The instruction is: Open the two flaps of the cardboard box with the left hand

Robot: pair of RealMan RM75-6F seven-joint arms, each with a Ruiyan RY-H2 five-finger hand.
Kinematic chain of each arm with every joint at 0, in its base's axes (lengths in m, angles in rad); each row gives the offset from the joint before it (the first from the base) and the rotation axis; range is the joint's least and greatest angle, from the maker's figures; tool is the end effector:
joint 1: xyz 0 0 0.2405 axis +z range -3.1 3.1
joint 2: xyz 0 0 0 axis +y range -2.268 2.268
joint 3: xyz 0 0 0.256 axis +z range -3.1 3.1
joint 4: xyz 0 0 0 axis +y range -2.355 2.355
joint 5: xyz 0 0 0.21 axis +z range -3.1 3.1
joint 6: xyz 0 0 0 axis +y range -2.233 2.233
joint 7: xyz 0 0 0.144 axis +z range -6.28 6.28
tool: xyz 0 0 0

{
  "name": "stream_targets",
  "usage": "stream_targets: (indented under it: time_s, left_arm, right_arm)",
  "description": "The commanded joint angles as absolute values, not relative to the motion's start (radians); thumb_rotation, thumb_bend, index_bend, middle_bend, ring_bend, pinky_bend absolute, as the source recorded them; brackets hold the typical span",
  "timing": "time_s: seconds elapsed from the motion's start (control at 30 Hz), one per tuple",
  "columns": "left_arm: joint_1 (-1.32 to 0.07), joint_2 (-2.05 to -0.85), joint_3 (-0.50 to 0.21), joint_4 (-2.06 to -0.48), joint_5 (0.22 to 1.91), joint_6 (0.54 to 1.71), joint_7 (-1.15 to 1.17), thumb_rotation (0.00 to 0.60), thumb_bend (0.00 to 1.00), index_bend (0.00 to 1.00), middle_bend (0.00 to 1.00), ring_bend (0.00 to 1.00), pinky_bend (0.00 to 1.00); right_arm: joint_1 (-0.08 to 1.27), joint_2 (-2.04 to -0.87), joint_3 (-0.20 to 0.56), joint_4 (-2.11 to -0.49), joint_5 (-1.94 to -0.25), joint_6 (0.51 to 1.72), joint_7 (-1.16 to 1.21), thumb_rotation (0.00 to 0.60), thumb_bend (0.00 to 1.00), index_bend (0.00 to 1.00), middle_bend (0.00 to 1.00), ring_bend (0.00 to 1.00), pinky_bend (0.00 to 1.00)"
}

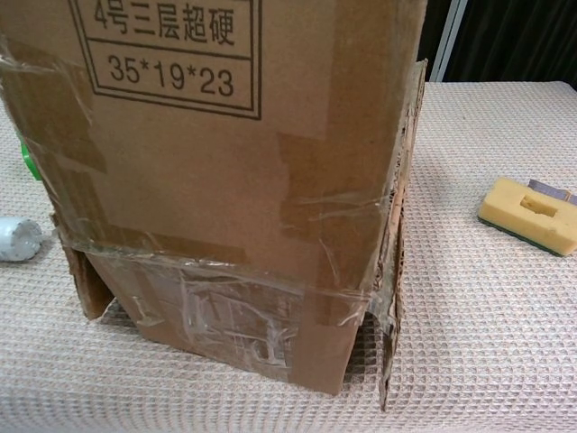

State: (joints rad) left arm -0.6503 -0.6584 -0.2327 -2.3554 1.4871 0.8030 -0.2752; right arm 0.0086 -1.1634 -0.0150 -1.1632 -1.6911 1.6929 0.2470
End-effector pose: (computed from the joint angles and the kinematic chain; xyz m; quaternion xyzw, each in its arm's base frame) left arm -0.0518 0.2310 0.1549 -0.7675 -0.4434 -0.4257 0.1820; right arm -0.3630 -0.1423 0.1955 0.6512 -0.2904 0.3920 0.5813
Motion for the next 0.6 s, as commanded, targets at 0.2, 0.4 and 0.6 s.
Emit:
stream_targets:
  time_s: [0.2,0.4,0.6]
  left_arm:
    - [-0.555,-0.574,-0.147,-2.356,1.687,0.874,-0.447,0.000,0.00,0.09,0.81,0.27,0.18]
    - [-0.512,-0.530,-0.080,-2.356,1.818,0.918,-0.527,0.000,0.00,0.09,0.82,0.27,0.18]
    - [-0.475,-0.492,-0.020,-2.356,1.910,0.955,-0.558,0.000,0.00,0.09,0.82,0.27,0.18]
  right_arm:
    - [0.013,-1.162,-0.019,-1.176,-1.701,1.690,0.232,0.559,0.58,0.00,0.00,0.00,0.00]
    - [0.011,-1.161,-0.022,-1.181,-1.705,1.697,0.228,0.560,0.58,0.00,0.00,0.00,0.00]
    - [0.007,-1.167,-0.028,-1.176,-1.709,1.697,0.227,0.558,0.58,0.00,0.00,0.00,0.00]
